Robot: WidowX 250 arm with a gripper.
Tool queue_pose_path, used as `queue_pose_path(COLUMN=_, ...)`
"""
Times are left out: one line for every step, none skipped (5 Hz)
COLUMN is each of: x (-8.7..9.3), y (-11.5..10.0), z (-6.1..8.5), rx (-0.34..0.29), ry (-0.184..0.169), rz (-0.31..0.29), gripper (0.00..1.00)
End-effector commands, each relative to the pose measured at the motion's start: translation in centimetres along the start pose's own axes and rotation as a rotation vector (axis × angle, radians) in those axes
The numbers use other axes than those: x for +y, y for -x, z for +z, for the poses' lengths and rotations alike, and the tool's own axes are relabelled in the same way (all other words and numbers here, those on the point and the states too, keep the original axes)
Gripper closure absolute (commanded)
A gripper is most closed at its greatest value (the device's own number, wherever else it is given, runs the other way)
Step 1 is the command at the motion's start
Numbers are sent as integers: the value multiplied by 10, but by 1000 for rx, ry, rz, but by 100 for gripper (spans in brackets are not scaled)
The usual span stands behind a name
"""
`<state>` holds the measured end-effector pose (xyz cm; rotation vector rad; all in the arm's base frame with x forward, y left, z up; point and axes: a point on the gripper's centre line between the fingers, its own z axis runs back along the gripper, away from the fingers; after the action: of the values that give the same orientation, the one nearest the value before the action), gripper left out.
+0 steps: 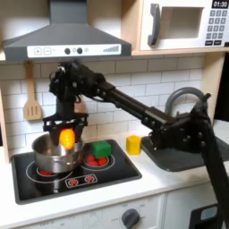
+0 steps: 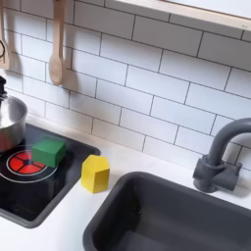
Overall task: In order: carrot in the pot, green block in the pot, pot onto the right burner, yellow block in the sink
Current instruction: 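Put the carrot in the pot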
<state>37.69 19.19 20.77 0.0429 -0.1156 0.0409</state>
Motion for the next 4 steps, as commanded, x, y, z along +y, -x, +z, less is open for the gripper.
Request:
queue_pose_path(x=4, y=-1, z=-11, rx=25, ry=28, rz=-17, gripper=100)
queue_pose_path(x=3, y=-3, z=-18, rx=40, ry=32, rz=-31, gripper=100)
queue_pose_path(x=3, y=-6, z=-24, rx=50, ry=35, rz=-48, gripper=100)
queue_pose_path(x=8, y=-12, z=-18, rx=-18, ry=10, rz=-72, gripper=100)
